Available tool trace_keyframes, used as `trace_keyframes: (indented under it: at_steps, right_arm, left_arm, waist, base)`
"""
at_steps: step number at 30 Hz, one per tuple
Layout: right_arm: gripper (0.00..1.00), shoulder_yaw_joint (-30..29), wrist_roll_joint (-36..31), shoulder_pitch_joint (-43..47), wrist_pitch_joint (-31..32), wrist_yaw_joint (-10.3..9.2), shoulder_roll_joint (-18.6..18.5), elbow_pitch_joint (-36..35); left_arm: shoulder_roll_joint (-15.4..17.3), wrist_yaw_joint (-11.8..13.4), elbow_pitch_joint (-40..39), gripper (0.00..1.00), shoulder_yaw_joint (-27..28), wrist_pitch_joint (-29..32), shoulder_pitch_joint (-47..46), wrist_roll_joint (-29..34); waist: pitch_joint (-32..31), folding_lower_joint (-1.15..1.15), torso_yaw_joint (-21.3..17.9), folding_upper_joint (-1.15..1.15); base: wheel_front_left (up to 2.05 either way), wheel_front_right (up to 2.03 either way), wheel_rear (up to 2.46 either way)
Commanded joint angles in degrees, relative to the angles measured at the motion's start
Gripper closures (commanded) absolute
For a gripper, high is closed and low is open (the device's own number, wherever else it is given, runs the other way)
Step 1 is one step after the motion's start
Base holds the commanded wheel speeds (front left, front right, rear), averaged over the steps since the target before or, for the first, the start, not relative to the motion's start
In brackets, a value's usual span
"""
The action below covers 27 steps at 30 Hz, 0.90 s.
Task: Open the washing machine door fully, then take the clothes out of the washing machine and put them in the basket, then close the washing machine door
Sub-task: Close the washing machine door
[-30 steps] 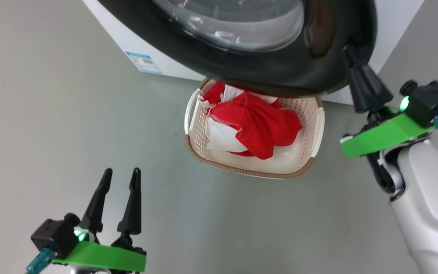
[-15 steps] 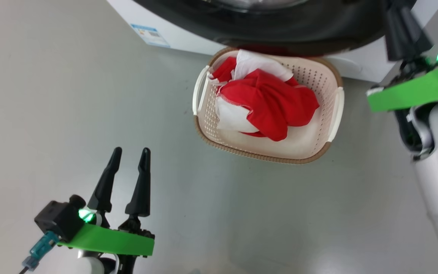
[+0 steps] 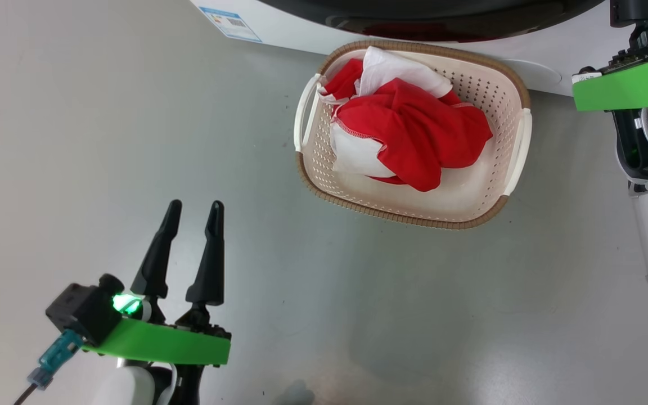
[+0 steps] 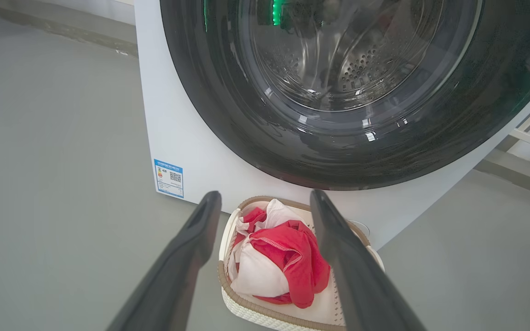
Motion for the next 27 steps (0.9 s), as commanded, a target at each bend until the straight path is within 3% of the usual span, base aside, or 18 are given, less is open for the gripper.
trace_keyframes:
  at_steps: [1, 8, 22, 26, 27]
  right_arm:
    - [1.00, -0.2, -0.5, -1.7, -0.3, -0.14, 0.8, -1.2]
    - [1.00, 2.7, -0.7, 1.0, -0.3, -0.14, 2.0, -1.5]
    - [1.00, 6.5, 0.9, 16.1, -0.3, -0.14, 2.6, -3.0]
    - [0.83, 6.7, 1.2, 20.5, -0.3, -0.14, 3.1, -4.3]
    - [0.71, 6.7, 1.3, 21.7, -0.3, -0.14, 3.1, -4.6]
  left_arm:
    - [1.3, -0.3, -1.3, 0.00, 1.7, -0.5, -0.3, -0.1]
    - [1.3, -0.3, -0.8, 0.00, 2.2, -0.5, -0.2, 0.8]
    - [1.3, -0.3, 0.5, 0.00, 5.3, -0.5, 2.4, 4.7]
    - [1.3, -0.3, 1.1, 0.00, 6.0, -0.5, 3.3, 6.4]
    - [1.3, -0.3, 1.3, 0.00, 6.2, -0.5, 3.5, 6.9]
  waist:
    - [0.1, 0.00, -0.1, 0.00]
    - [-1.6, 0.00, -1.3, 0.00]
    - [-8.6, 0.00, -6.2, 0.00]
    - [-10.9, 0.00, -7.8, 0.00]
    - [-11.6, 0.00, -8.2, 0.00]
  base:
    - [0.00, 0.00, 0.00]
    - [0.00, 0.00, 0.00]
    - [0.00, 0.00, 0.00]
    - [0.00, 0.00, 0.00]
    - [0.00, 0.00, 0.00]
